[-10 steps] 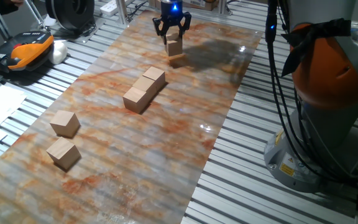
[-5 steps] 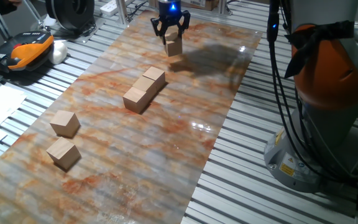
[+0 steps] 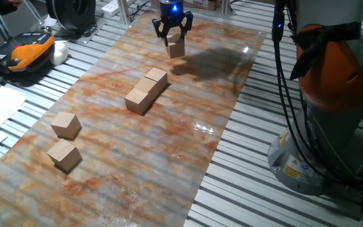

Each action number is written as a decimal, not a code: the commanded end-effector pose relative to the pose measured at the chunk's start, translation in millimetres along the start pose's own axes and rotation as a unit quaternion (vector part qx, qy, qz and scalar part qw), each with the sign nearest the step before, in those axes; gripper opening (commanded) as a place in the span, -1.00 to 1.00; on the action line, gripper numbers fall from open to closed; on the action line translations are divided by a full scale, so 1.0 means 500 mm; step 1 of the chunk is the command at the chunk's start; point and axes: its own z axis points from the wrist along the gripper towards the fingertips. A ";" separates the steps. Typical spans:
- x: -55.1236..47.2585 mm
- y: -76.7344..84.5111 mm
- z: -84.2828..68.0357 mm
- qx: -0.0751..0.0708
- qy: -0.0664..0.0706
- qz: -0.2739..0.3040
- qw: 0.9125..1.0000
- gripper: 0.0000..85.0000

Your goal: Stack the blocks into a pyramid shape

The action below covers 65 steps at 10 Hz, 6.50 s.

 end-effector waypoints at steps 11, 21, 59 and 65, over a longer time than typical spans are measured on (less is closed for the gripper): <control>0.004 0.000 -0.001 0.046 -0.012 -0.038 0.998 -1.00; 0.004 0.000 -0.001 -0.025 -0.017 -0.239 0.971 -1.00; 0.072 0.145 -0.026 -0.037 -0.018 -0.266 0.963 -1.00; 0.086 0.165 -0.021 -0.041 -0.023 -0.319 0.947 -1.00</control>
